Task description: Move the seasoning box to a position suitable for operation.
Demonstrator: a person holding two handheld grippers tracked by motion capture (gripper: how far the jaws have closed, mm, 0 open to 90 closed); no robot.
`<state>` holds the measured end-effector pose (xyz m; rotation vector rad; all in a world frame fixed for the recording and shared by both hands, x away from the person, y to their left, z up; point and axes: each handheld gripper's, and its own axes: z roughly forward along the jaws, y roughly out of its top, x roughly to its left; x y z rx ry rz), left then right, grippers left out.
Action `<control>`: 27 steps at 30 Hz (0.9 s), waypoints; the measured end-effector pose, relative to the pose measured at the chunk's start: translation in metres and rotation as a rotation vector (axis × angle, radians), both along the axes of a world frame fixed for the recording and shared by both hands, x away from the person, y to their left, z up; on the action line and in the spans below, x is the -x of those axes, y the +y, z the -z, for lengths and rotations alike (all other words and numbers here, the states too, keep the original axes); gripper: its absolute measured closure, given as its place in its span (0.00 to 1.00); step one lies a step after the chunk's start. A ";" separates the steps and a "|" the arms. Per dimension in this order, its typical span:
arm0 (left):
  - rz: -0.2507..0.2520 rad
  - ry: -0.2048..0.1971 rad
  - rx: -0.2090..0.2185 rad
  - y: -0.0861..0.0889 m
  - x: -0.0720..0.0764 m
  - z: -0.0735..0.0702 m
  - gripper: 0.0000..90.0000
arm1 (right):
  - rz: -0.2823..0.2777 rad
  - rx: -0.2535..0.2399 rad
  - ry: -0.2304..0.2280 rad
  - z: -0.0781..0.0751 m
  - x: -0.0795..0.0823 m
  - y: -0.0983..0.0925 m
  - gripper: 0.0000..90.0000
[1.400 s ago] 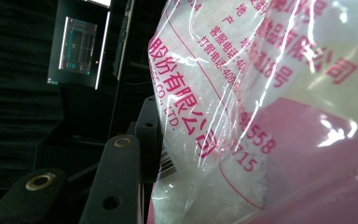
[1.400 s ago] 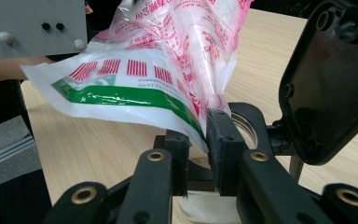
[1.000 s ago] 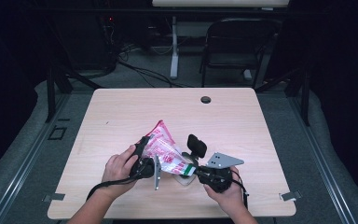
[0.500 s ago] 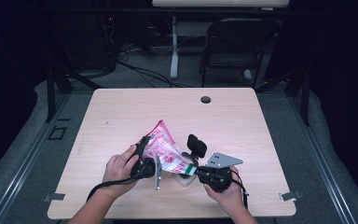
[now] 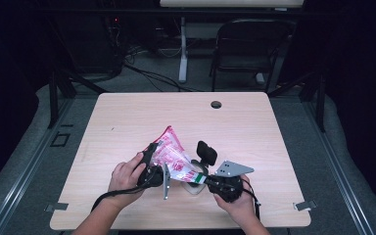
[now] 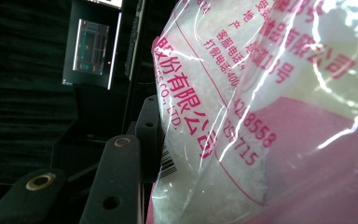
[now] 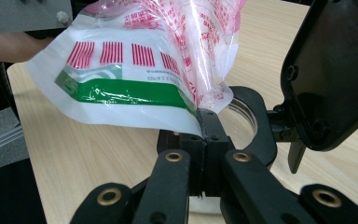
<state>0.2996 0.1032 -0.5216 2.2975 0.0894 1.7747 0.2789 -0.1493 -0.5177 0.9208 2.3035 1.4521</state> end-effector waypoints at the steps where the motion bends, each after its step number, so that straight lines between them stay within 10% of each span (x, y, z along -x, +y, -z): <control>1: 0.000 -0.001 -0.002 0.000 0.000 0.000 0.71 | -0.001 0.001 0.000 0.000 0.000 0.000 1.00; 27: 0.006 -0.053 -0.050 -0.005 0.004 -0.009 0.71 | 0.008 0.021 0.019 0.007 -0.002 0.001 1.00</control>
